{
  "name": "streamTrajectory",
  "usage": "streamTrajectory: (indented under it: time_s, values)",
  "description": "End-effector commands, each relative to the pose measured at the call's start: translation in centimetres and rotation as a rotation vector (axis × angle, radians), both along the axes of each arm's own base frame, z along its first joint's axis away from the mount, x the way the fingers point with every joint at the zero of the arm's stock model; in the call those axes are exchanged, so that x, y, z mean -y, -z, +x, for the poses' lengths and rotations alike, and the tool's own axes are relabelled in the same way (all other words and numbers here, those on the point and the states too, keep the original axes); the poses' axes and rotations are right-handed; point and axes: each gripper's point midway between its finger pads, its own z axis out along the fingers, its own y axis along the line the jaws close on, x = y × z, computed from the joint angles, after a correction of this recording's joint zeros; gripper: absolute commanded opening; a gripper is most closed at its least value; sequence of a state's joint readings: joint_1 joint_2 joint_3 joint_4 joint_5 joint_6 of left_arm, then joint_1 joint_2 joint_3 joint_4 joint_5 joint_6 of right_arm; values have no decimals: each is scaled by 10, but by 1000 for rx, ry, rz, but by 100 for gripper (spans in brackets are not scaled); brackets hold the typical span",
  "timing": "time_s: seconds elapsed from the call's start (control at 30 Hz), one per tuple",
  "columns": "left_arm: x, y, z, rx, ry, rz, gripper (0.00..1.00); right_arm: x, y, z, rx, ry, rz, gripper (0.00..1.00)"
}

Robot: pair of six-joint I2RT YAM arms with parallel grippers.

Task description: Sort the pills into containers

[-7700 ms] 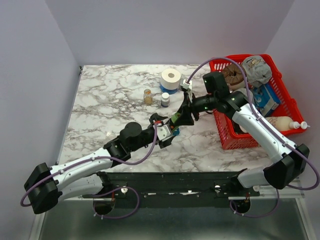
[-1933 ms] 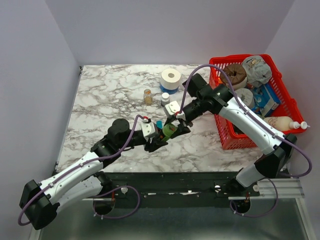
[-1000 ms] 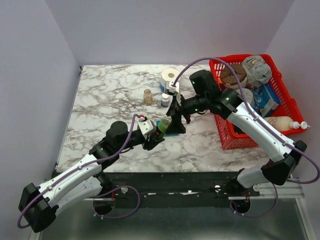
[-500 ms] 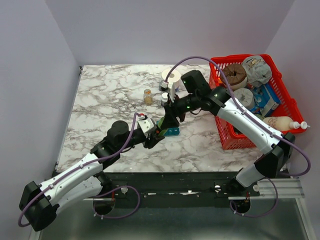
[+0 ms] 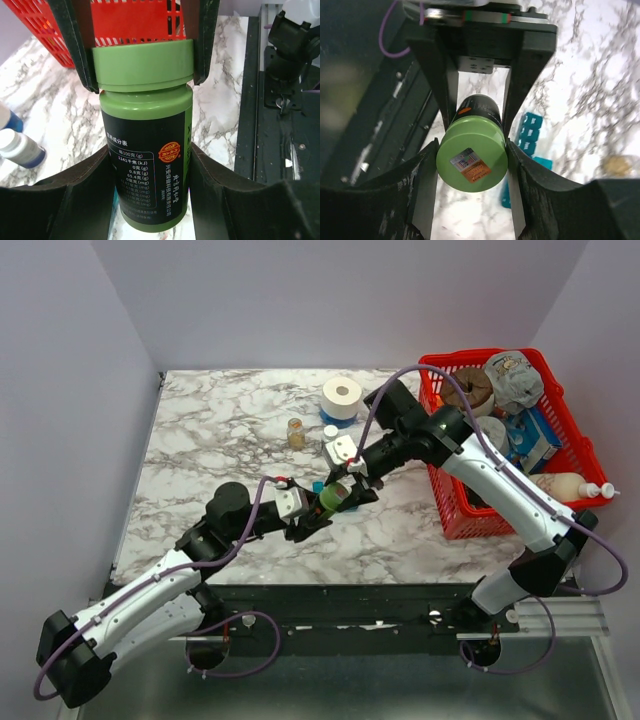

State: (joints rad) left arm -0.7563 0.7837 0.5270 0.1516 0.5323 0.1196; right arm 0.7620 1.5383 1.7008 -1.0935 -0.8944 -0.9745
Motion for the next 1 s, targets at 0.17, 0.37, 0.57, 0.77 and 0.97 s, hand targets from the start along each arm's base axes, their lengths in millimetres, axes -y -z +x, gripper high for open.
streamTrajectory:
  time_s: [0.17, 0.37, 0.57, 0.77, 0.97]
  values:
    - [-4, 14, -30, -22, 145, 18, 0, 11, -27, 8, 380, -196, 70, 24]
    - [-1, 21, -35, -71, 186, 22, 0, 10, -47, -19, 329, -272, 175, 26]
    - [-5, 20, -27, -62, 139, 49, 0, 0, -58, 27, 238, 12, 133, 23]
    - [-32, 38, -12, -16, -10, 100, 0, 52, 39, 135, -68, 730, -169, 24]
    - [-35, -1, -3, 70, -80, -81, 0, 81, 146, 135, -220, 883, -355, 25]
